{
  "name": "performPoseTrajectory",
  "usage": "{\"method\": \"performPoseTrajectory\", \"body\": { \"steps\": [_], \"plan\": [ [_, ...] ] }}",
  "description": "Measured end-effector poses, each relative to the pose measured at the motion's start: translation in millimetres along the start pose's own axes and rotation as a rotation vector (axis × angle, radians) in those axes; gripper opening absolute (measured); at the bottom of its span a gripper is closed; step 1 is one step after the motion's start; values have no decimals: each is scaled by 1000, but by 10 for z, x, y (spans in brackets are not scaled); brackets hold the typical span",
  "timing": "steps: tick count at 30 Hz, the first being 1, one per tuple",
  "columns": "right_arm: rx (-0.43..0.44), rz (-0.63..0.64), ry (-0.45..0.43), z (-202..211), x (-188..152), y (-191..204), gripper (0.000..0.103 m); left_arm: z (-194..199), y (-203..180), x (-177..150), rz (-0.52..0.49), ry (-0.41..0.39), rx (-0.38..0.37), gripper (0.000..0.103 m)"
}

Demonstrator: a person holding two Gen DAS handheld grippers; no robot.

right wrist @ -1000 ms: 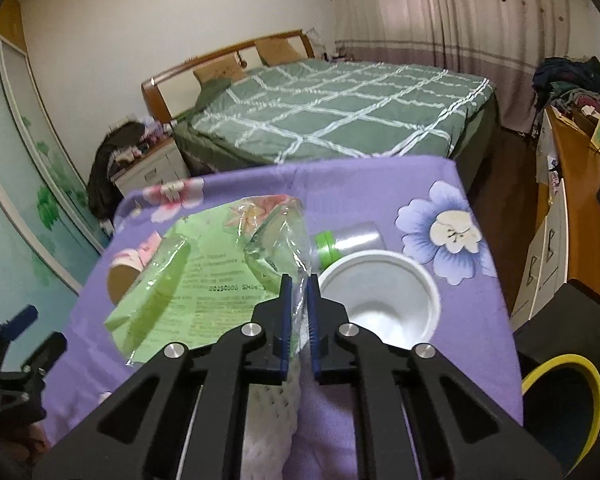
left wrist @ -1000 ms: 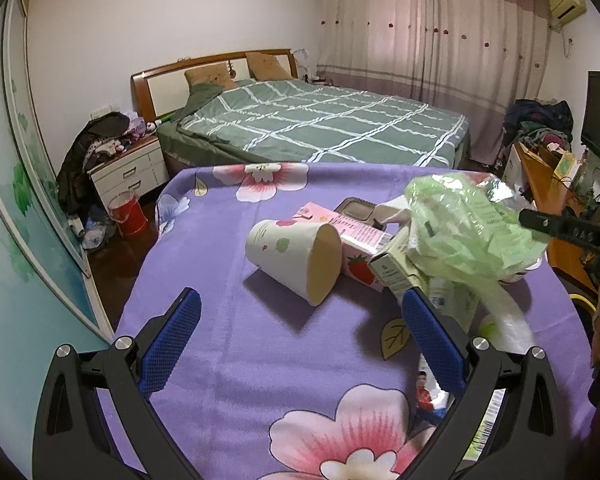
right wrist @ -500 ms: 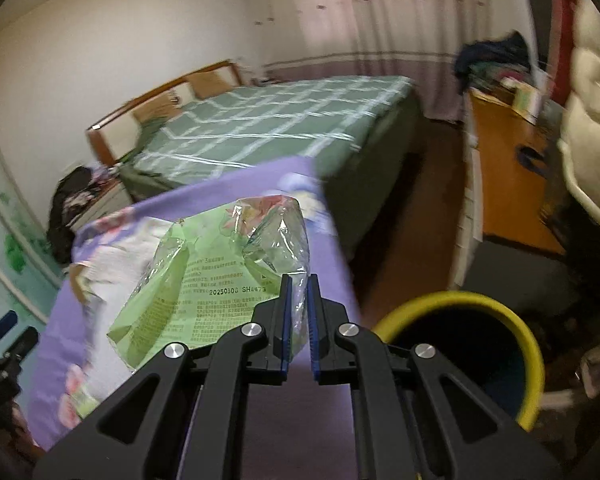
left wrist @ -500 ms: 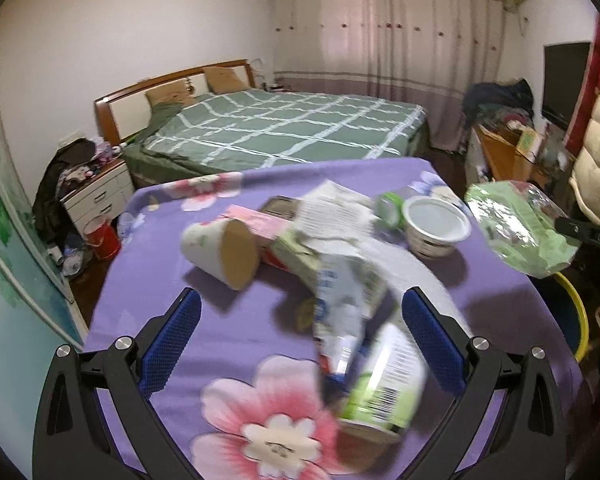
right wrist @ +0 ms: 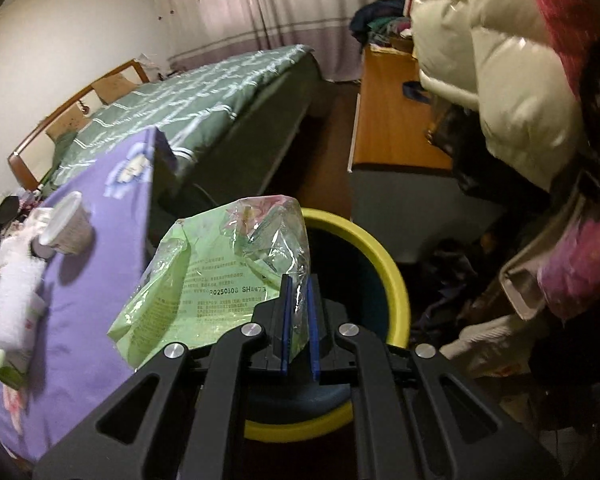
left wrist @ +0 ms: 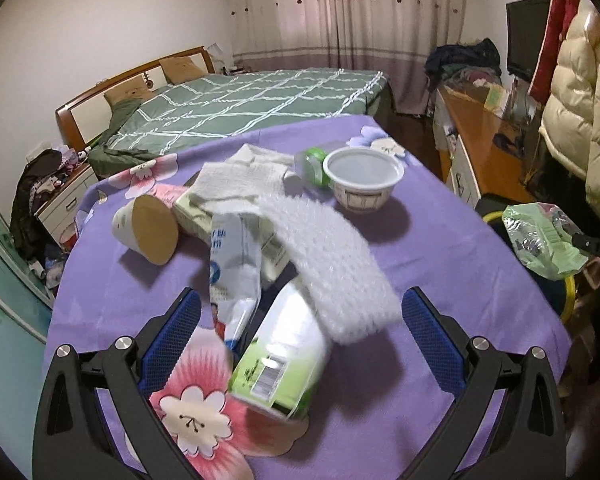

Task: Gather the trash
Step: 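Carry the green bag with the right gripper and drop it into the yellow bin, then grasp the green-labelled white bottle with the left gripper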

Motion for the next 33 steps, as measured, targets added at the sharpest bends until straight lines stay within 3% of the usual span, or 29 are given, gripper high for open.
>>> {"method": "performPoseTrajectory", "body": {
  "steps": [11, 13, 14, 24, 26, 28, 33],
  "plan": [
    [-47, 28, 83, -383, -281, -25, 11, 6, 180, -297, -43, 42, 5, 99],
    [-60, 40, 74, -391, -295, -2, 26, -18, 191, -337, -37, 53, 1, 99],
    [-66, 46, 67, -386, -302, 4, 28, -39, 202, -361, -33, 61, -2, 99],
    [-53, 35, 40, -322, -220, 44, 34, -172, 289, -517, -25, 86, -14, 99],
    [-45, 37, 42, -324, -219, 73, 34, -197, 283, -531, -20, 85, -31, 96],
    [-35, 38, 46, -336, -221, 102, 34, -214, 279, -545, -12, 89, -52, 84],
    [-16, 40, 55, -342, -232, 165, 34, -225, 245, -577, 3, 102, -102, 66]
  ]
}}
Point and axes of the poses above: each gripper's, at about its wrist camera, not at the fingertips, and z roughly against the way its jaws point, y to its left, x to its top, the point moved 4 cm from there along -z, roughly the way its jaws point, and after that the axes turned 15 degrees about -y, right-handed, at the moved point
